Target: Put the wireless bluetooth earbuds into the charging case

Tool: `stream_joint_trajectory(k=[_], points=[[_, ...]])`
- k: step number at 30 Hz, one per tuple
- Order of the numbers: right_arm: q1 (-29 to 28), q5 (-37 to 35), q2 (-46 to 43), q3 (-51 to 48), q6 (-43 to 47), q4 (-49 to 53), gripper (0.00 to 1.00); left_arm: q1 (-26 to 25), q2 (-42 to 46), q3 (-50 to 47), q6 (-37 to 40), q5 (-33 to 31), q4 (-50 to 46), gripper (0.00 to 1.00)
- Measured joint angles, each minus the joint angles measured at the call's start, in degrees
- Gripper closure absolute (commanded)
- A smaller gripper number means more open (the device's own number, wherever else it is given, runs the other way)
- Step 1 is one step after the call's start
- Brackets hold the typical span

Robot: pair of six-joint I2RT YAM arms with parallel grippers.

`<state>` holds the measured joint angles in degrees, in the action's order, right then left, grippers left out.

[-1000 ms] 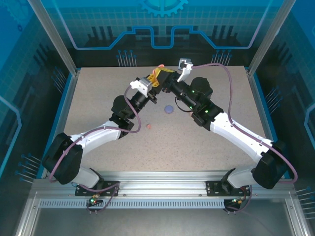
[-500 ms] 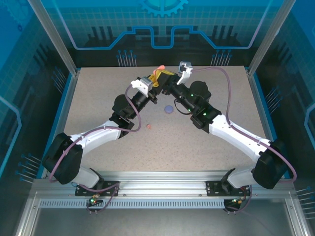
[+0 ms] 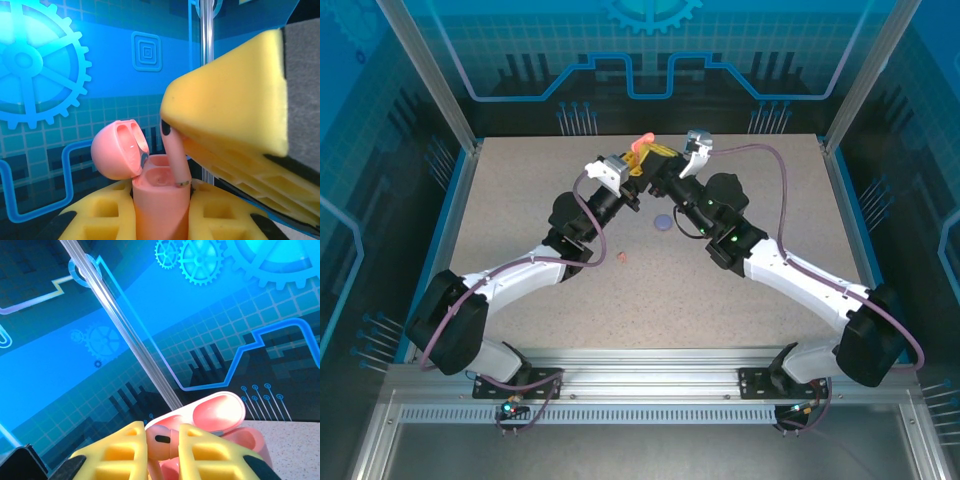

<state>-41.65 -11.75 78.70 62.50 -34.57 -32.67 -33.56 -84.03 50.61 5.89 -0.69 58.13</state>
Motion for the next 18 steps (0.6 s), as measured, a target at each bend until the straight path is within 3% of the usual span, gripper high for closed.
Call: stream_joint_trajectory(k=[18], points=[[0.1, -0.5, 0.7, -0.2, 0.1, 0.0, 0.86, 0.0, 0.0, 0.0, 0.0, 2.0, -1.3, 1.0]])
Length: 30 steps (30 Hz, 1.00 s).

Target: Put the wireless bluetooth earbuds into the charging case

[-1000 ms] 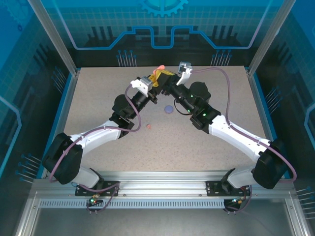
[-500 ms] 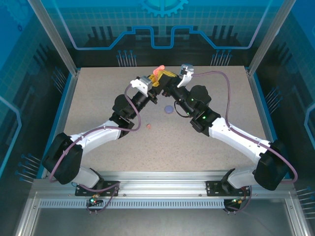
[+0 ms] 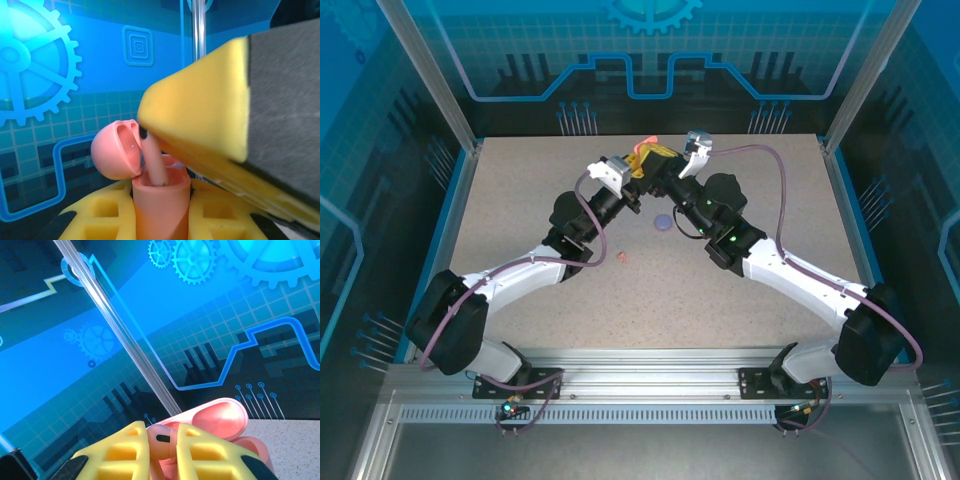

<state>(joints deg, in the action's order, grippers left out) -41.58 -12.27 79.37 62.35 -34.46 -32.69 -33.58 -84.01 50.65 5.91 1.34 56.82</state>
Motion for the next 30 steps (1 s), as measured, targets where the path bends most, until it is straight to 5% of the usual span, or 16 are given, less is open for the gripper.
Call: stream_joint_trajectory(k=[17, 30], points=[[0.0, -0.4, -0.7, -1.6, 0.0, 0.0, 0.85, 0.0, 0.1, 0.0, 0.0, 0.0, -0.9, 1.0], [0.2, -0.2, -0.9, -0.2, -1.4, 2.4, 0.51, 0.0, 0.1, 0.0, 0.0, -0.2, -1.4, 1.0]])
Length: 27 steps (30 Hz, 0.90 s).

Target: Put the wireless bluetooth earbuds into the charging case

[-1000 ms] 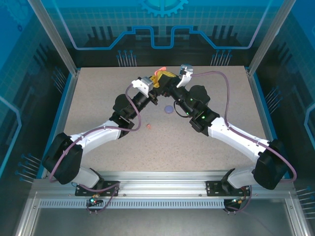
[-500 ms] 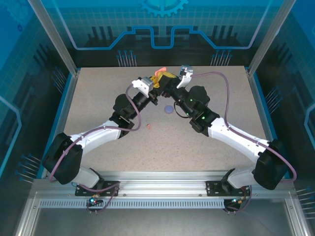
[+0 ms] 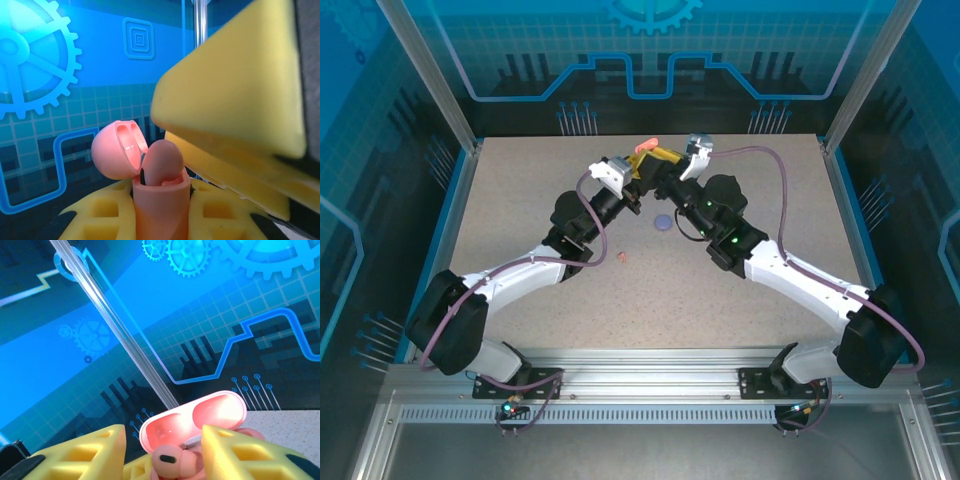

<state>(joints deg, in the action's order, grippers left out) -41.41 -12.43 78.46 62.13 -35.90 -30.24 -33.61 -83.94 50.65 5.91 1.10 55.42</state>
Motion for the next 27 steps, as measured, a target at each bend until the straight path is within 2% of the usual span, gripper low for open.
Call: stream_joint_trajectory(k=[4, 8, 15, 18, 27], points=[[0.6, 0.4, 0.2, 2.6, -1.4, 2.9, 0.38, 0.0, 0.0, 0.1, 0.0, 0.0, 0.4, 1.0], [1.2, 0.9, 0.9, 5.2, -2.3, 5.3, 0.31, 0.0, 0.1, 0.2, 0.0, 0.0, 0.6, 1.0], [2.0, 1.6, 0.2, 6.2, -4.0, 8.5, 0.22, 0.0, 0.6, 0.2, -0.2, 0.0, 1.0, 1.0], [2.2, 1.4, -3.1, 6.2, -4.6, 12.4, 0.21, 0.0, 1.4, 0.2, 0.1, -0.2, 1.0, 1.0], [3.0, -4.2, -22.9, 4.0, -7.8, 33.8, 0.2, 0.9, 5.4, -1.6, 1.8, -3.0, 1.0, 1.0]])
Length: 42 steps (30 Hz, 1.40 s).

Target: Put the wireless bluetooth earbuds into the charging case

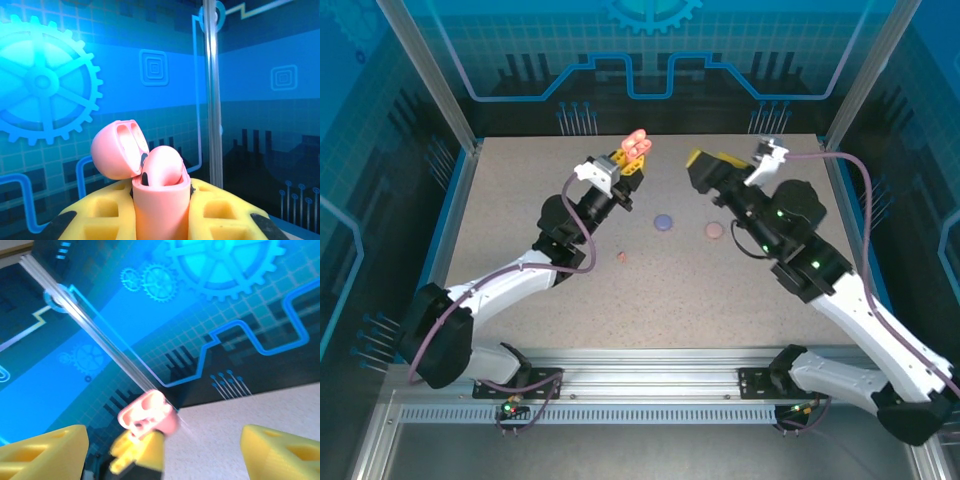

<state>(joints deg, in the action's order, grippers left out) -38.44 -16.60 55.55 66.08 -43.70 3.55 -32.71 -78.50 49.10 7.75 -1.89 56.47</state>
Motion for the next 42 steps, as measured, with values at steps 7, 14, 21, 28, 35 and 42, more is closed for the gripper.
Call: stream_joint_trajectory(k=[7, 14, 21, 28, 35, 42], points=[[0.1, -1.1, 6.2, -5.6, -5.6, 16.5, 0.22, 3.6, 4.6, -1.3, 0.1, -0.9, -0.8, 1.0], [-3.4, 1.7, 31.5, -0.9, -1.2, 25.0, 0.29, 5.7, 8.9, -3.0, -0.2, -0.9, -2.4, 1.0], [-9.1, 2.3, 52.7, 17.2, 10.4, 31.0, 0.34, 6.7, 10.9, -3.4, -0.3, -1.2, -3.8, 1.0], [-10.7, 2.7, 67.3, 32.3, 16.2, 35.7, 0.41, 7.4, 11.5, -3.6, -0.3, -1.4, -4.4, 1.0], [-10.7, 2.8, 75.1, 39.9, 17.9, 39.5, 0.46, 7.9, 11.8, -3.6, -0.7, -1.6, -4.8, 1.0], [-10.7, 3.6, 76.4, 41.2, 18.3, 40.7, 0.51, 8.3, 11.8, -3.7, -1.2, -1.6, -5.2, 1.0]])
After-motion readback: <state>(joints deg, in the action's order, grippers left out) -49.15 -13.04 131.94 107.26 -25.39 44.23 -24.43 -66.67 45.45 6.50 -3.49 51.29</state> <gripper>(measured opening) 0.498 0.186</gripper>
